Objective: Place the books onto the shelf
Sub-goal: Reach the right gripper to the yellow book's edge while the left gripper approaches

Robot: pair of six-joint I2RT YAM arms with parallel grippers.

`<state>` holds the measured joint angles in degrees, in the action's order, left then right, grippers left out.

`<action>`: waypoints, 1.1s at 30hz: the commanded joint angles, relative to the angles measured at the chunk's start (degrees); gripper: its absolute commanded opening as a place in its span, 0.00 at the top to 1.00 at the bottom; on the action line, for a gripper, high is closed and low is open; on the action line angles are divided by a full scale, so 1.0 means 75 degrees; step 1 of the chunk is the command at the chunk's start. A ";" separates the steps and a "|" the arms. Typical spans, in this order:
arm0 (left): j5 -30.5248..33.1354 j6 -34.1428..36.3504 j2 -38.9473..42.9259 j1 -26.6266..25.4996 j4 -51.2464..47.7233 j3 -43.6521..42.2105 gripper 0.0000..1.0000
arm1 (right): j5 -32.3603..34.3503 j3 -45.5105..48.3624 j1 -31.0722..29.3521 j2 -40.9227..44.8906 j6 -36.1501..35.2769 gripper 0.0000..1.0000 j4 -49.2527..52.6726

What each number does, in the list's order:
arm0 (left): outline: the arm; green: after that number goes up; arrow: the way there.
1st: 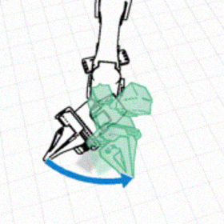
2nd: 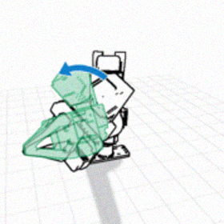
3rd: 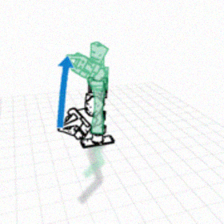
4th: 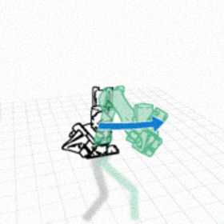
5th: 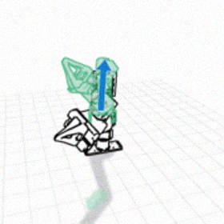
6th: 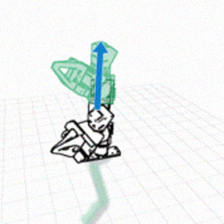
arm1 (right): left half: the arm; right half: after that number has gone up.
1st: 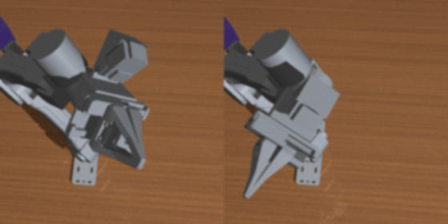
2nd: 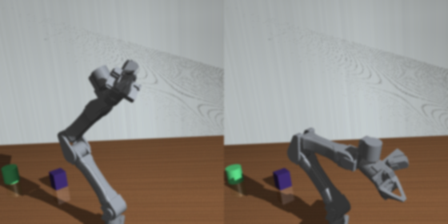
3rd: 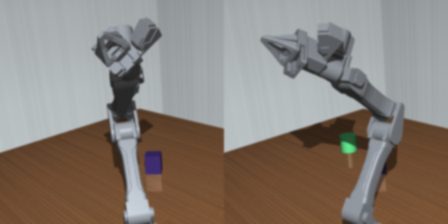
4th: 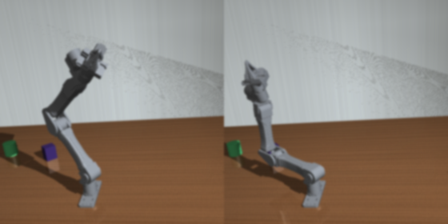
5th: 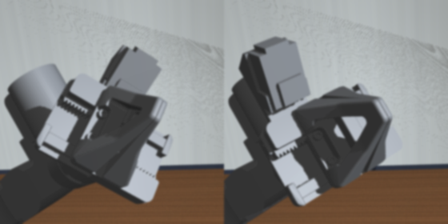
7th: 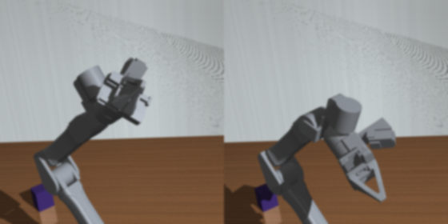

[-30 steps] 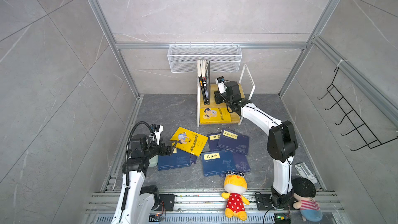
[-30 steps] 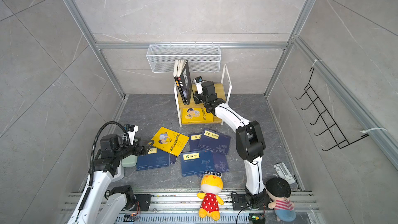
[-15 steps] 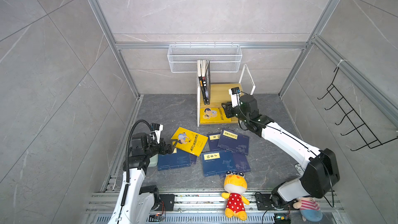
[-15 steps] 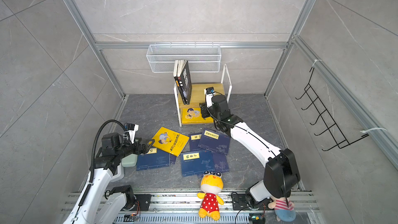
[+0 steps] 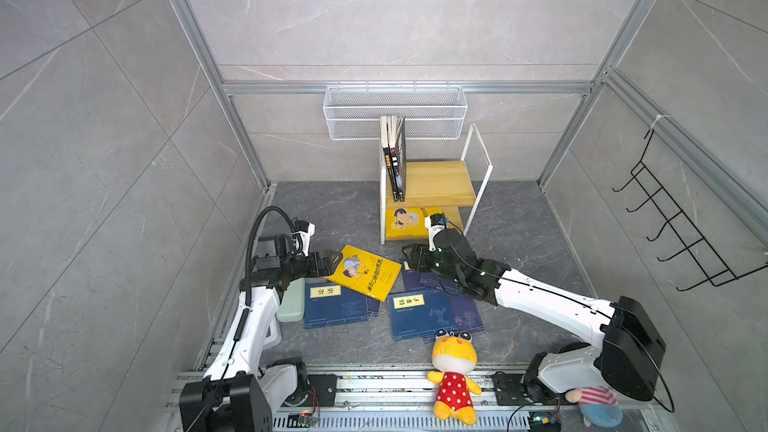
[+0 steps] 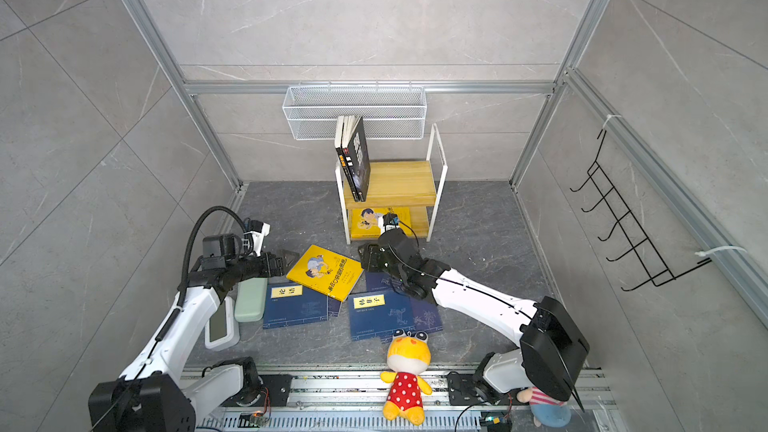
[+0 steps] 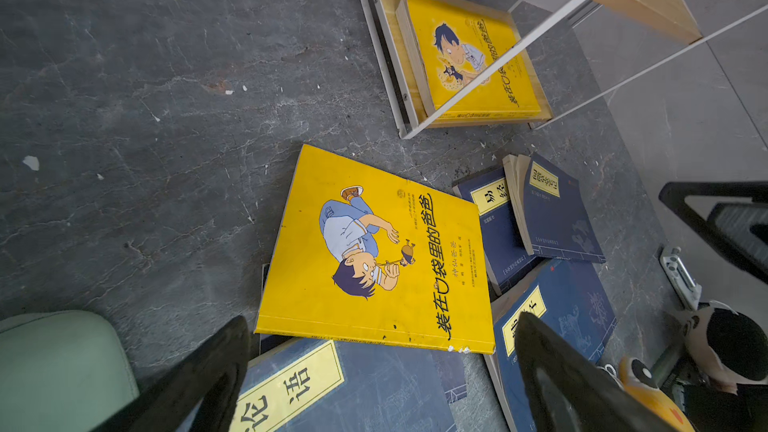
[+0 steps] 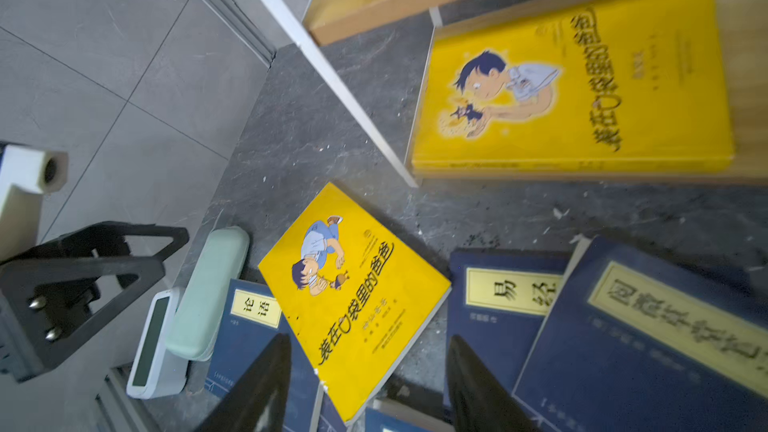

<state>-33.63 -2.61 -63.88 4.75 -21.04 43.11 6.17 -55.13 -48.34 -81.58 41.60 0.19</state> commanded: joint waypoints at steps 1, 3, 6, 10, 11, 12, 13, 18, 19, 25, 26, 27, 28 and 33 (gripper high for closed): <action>-0.0354 -0.0273 -0.0516 0.0022 -0.0054 0.0483 0.00 | 0.0109 0.0294 -0.0312 -0.0328 0.1497 0.37 -0.0358; -0.0381 -0.0423 -0.0942 0.0013 -0.0120 0.0716 0.01 | 0.0019 0.0343 -0.0420 -0.0604 0.1846 0.36 -0.0636; -0.0582 -0.0354 -0.1638 0.0005 -0.0558 0.1239 0.00 | -0.0271 0.0377 -0.0468 -0.1011 0.2475 0.36 -0.1037; -0.0445 -0.0249 -0.2450 0.0008 -0.0930 0.1742 0.02 | -0.0514 0.0550 -0.0513 -0.1539 0.3018 0.35 -0.1640; -0.0449 -0.0249 -0.2660 0.0006 -0.0994 0.1838 0.03 | -0.0541 0.0588 -0.0505 -0.1649 0.3156 0.35 -0.1718; -0.0407 -0.0239 -0.2822 0.0004 -0.1085 0.1917 0.04 | -0.0554 0.0631 -0.0506 -0.1714 0.3271 0.36 -0.1767; -0.0311 -0.0242 -0.3000 0.0003 -0.1161 0.2006 0.05 | -0.0553 0.0662 -0.0512 -0.1775 0.3368 0.36 -0.1819; 0.0416 -0.0262 -0.3913 0.0015 -0.1550 0.2401 0.24 | -0.0552 0.0666 -0.0474 -0.2146 0.3469 0.37 -0.2017; 0.0466 -0.0246 -0.4069 0.0014 -0.1664 0.2507 0.25 | -0.0602 0.0653 -0.0430 -0.2218 0.3516 0.38 -0.2017; 0.0465 -0.0314 -0.4668 0.0009 -0.1809 0.2749 0.29 | -0.0839 0.0874 -0.0292 -0.2715 0.4101 0.40 -0.2769; 0.0441 -0.0308 -0.4831 0.0006 -0.1899 0.2813 0.31 | -0.1002 0.0876 -0.0252 -0.2846 0.4224 0.40 -0.2914; 0.0412 -0.0291 -0.4953 0.0000 -0.1978 0.2888 0.34 | -0.1128 0.0889 -0.0218 -0.2937 0.4361 0.40 -0.3032; 0.0404 -0.0273 -0.5064 0.0006 -0.2049 0.2950 0.38 | -0.1219 0.0915 -0.0189 -0.3018 0.4491 0.40 -0.3218; 0.0222 -0.0244 -0.5464 0.0001 -0.2093 0.3052 0.57 | -0.1343 0.0897 -0.0118 -0.3281 0.4541 0.41 -0.3390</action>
<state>-30.35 -4.71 -103.55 4.75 -34.50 64.25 -2.42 -48.82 -49.52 -105.08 74.00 -22.52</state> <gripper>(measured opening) 0.457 0.594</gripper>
